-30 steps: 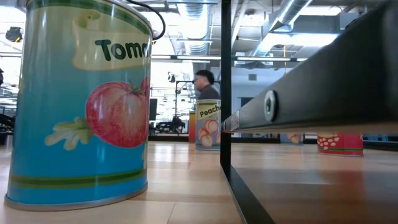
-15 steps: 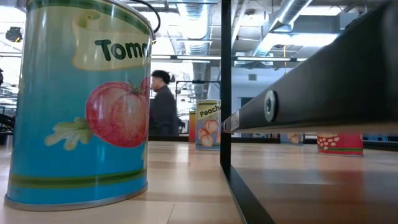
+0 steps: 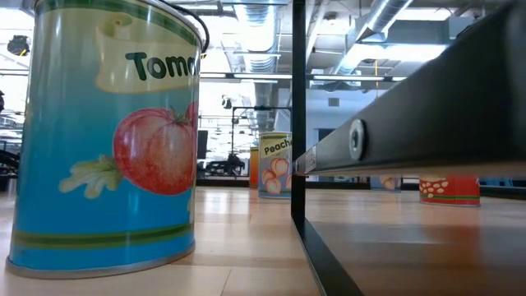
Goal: Pick and place cans onto a shelf
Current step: Put the top canned green beans on the shelf
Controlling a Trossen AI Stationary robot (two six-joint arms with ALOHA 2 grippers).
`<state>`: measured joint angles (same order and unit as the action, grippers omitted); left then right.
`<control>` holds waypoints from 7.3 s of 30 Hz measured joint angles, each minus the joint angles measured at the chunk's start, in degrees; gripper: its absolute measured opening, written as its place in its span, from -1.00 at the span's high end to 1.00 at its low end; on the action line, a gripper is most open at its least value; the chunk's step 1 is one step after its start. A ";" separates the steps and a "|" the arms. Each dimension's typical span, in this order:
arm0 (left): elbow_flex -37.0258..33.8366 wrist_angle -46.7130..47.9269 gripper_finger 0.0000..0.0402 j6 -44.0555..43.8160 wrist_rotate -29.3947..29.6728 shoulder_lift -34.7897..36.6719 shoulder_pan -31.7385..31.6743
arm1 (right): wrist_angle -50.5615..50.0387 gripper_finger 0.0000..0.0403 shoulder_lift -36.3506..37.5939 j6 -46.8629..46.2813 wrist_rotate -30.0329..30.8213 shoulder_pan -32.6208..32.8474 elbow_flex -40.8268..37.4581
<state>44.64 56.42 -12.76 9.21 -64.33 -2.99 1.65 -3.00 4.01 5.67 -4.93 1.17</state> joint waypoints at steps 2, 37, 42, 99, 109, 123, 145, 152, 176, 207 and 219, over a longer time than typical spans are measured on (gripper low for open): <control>0.09 -0.02 0.35 0.23 0.90 -0.99 -0.01 | 0.00 0.83 0.01 0.00 0.02 0.00 0.00; 48.00 -5.65 1.00 18.70 -3.99 -25.20 14.99 | -0.09 0.83 0.00 -0.02 0.11 0.00 0.00; 59.63 -5.16 1.00 23.95 -5.83 -34.31 15.79 | -0.08 0.83 0.00 0.00 0.11 0.00 0.00; 67.56 -10.67 1.00 27.03 -7.25 -55.00 23.90 | -0.07 0.83 0.00 0.00 0.12 0.00 0.00; 67.56 -10.56 1.00 26.49 -9.34 -54.94 23.98 | -0.07 0.83 0.00 0.00 0.13 0.00 0.00; 67.56 -10.47 1.00 26.00 -8.82 -54.91 24.03 | -0.07 0.83 0.02 0.00 0.12 0.00 0.00; 67.54 -10.45 0.95 25.62 -8.69 -54.91 24.03 | -0.07 0.83 0.01 0.00 0.13 0.00 0.00; 67.54 -10.49 0.84 25.62 -8.71 -54.91 24.03 | -0.07 0.83 0.01 0.00 0.12 0.00 0.00; 72.42 -9.65 1.00 30.27 -13.07 -58.59 23.30 | -0.07 0.83 0.00 -0.01 0.12 0.00 0.00; 3.93 -62.82 1.00 14.87 2.69 -5.97 26.06 | -0.07 0.83 0.00 0.00 0.12 0.00 0.00; -34.55 -92.34 1.00 12.23 7.53 23.31 21.06 | 8.90 0.84 0.02 -5.02 -0.13 0.00 -0.15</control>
<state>10.10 -35.92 -0.52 16.74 -41.02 18.07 10.56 -2.98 -1.01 5.54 -4.93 1.02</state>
